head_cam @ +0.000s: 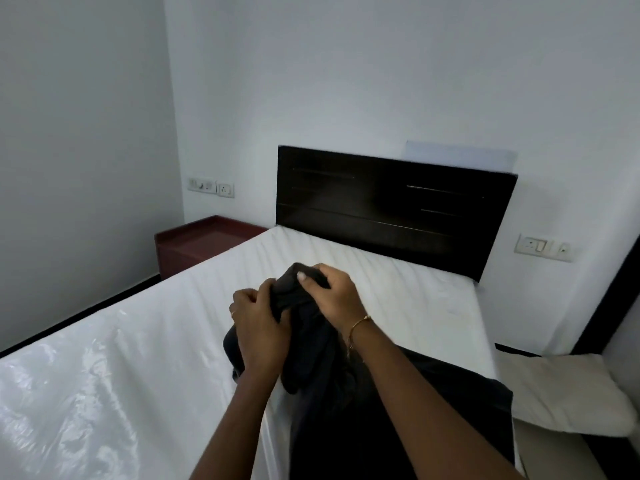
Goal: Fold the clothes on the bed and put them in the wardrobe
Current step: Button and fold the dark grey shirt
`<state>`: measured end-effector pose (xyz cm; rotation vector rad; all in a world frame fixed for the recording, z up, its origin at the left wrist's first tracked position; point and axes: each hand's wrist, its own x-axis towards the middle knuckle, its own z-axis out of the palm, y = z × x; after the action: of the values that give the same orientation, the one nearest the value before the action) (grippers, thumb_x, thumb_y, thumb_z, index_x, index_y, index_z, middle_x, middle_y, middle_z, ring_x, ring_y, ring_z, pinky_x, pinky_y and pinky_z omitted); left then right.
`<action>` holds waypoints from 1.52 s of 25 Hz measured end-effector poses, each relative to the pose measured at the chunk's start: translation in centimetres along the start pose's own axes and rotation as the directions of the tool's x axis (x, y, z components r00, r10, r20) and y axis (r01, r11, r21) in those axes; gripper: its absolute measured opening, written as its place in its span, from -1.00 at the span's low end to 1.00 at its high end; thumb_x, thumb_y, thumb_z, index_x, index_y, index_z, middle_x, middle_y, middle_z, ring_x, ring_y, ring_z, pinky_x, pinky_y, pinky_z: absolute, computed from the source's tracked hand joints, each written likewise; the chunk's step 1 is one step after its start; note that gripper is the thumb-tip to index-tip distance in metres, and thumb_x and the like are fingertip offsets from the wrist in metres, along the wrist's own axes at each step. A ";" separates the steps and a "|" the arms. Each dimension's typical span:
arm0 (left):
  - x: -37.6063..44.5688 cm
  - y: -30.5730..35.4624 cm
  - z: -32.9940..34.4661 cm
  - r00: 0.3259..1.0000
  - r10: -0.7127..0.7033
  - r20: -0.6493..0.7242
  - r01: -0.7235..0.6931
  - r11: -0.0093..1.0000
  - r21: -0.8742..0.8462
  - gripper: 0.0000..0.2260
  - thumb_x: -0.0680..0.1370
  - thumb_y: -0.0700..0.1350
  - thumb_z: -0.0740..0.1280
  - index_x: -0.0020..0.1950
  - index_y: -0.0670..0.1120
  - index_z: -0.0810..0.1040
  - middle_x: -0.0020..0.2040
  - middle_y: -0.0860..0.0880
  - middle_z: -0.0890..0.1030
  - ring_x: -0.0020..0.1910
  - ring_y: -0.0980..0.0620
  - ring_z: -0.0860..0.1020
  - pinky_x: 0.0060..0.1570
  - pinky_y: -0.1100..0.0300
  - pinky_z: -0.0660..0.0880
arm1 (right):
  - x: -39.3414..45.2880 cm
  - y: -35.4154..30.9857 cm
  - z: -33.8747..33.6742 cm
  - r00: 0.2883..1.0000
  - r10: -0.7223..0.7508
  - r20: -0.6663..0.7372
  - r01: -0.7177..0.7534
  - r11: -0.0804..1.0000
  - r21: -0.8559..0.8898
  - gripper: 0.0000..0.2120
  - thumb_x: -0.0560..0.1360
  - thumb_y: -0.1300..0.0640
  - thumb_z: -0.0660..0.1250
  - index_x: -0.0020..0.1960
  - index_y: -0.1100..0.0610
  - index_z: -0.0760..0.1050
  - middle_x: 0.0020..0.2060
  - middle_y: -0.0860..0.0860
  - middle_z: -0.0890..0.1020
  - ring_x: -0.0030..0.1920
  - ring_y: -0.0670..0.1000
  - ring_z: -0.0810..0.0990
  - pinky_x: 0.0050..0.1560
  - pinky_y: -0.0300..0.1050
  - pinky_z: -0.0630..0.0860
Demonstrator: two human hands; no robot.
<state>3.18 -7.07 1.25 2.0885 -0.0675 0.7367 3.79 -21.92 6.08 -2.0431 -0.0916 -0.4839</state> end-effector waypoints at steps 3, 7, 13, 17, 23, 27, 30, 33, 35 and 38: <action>4.6 2.5 -1.2 0.993 -0.007 0.114 -0.021 0.970 0.241 -0.78 0.52 0.02 0.41 0.16 0.06 0.60 0.15 -0.07 0.50 0.16 -0.25 0.50 0.08 -0.19 0.50 | 3.7 -2.9 -5.0 0.993 -0.054 -0.108 0.056 0.998 0.023 -0.77 0.87 0.02 0.58 0.13 0.16 0.84 -0.01 0.06 0.85 -0.16 -0.31 0.66 0.21 0.06 0.65; 9.8 9.8 -5.5 0.940 -0.080 0.331 0.101 0.994 -0.044 -0.79 0.55 -0.18 0.30 -0.15 0.06 0.66 -0.18 0.00 0.68 -0.11 -0.13 0.68 -0.10 0.00 0.60 | 8.4 -7.7 -12.7 0.964 -0.117 -0.238 0.124 0.992 0.014 -0.78 0.90 0.05 0.52 0.26 0.18 0.86 0.10 0.06 0.85 0.13 -0.07 0.76 0.32 0.11 0.67; 17.5 22.9 -12.7 0.684 -0.109 0.721 0.351 0.916 -0.195 -0.67 0.62 0.04 0.40 0.13 -0.24 0.70 0.05 -0.21 0.74 0.04 -0.18 0.70 0.03 0.04 0.59 | 13.7 -8.9 -23.0 0.938 0.210 -0.276 -0.266 0.946 -0.185 -0.68 0.90 -0.08 0.51 0.54 0.04 0.85 0.52 0.27 0.76 0.26 0.34 0.80 0.65 0.42 0.83; 20.9 27.6 -12.7 0.697 -0.050 0.716 0.472 0.783 -0.405 -0.66 0.66 -0.01 0.35 0.27 -0.25 0.61 0.04 -0.20 0.72 -0.05 -0.13 0.69 0.07 -0.02 0.62 | 12.1 -13.7 -20.3 0.957 0.253 -0.143 -0.181 0.905 0.386 -0.79 0.97 0.11 0.31 0.54 0.05 0.64 0.32 0.20 0.71 -0.11 0.10 0.81 0.27 0.27 0.86; 21.8 35.4 -11.5 0.840 -0.052 0.540 0.428 0.674 -0.602 -0.83 0.65 -0.17 0.28 0.11 -0.22 0.61 -0.03 -0.21 0.72 -0.13 -0.14 0.69 -0.10 -0.01 0.67 | 2.3 -21.9 -18.8 0.973 -0.079 -0.215 0.147 0.935 0.322 -0.40 0.86 -0.38 0.45 0.69 0.03 0.60 0.48 0.02 0.72 0.41 0.07 0.73 0.56 0.12 0.72; 22.3 38.8 -10.5 0.883 -0.080 0.462 0.392 0.667 -0.634 -0.90 0.61 -0.19 0.30 -0.01 -0.18 0.58 -0.20 -0.14 0.64 -0.28 -0.11 0.62 -0.19 0.04 0.63 | 0.0 -19.5 -20.6 0.999 -0.015 -0.046 0.020 0.994 0.104 -0.41 0.77 0.05 0.69 0.72 0.05 0.58 0.49 0.06 0.76 0.38 0.12 0.76 0.66 0.23 0.82; 21.0 40.4 -8.3 0.868 -0.063 0.492 0.378 0.726 -0.575 -0.92 0.56 -0.18 0.39 0.03 -0.15 0.62 -0.16 -0.14 0.66 -0.20 -0.15 0.65 -0.13 -0.04 0.66 | 1.5 -16.2 -23.3 0.976 0.152 -0.154 -0.121 0.974 0.192 -0.77 0.89 0.18 0.44 0.45 0.19 0.82 0.30 0.26 0.84 0.04 0.13 0.71 0.26 0.16 0.76; 18.9 41.6 -4.9 0.828 -0.093 0.552 0.394 0.797 -0.457 -0.86 0.55 -0.14 0.44 0.08 -0.13 0.63 -0.02 -0.16 0.68 -0.07 -0.21 0.65 -0.06 -0.17 0.63 | 2.4 -13.2 -27.4 0.916 0.329 -0.230 -0.218 0.889 0.404 -0.66 0.93 0.21 0.26 0.45 0.25 0.79 0.34 0.35 0.83 0.01 0.18 0.67 0.10 0.07 0.58; 17.2 43.0 -1.9 0.804 -0.065 0.591 0.401 0.792 -0.460 -0.87 0.57 -0.18 0.41 0.10 -0.16 0.62 0.07 -0.19 0.68 -0.04 -0.22 0.64 -0.06 -0.17 0.62 | 2.8 -11.3 -30.9 0.840 0.439 -0.319 -0.243 0.830 0.501 -0.69 0.90 0.26 0.26 0.43 0.26 0.76 0.38 0.37 0.81 0.07 0.22 0.71 0.17 0.10 0.64; 14.0 46.9 2.0 0.771 0.070 0.633 0.421 0.690 -0.588 -0.87 0.57 -0.25 0.38 0.10 -0.22 0.63 0.04 -0.23 0.67 -0.09 -0.23 0.65 -0.12 -0.14 0.65 | 2.1 -11.0 -37.7 0.709 0.483 -0.513 -0.157 0.818 0.554 -0.56 0.82 0.38 0.27 0.60 0.38 0.74 0.45 0.38 0.80 0.24 0.30 0.80 0.43 0.25 0.77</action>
<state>1.04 -33.65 42.33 1.4441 -0.4290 -0.1591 -8.50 -48.87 32.03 -1.2749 0.5270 -0.8116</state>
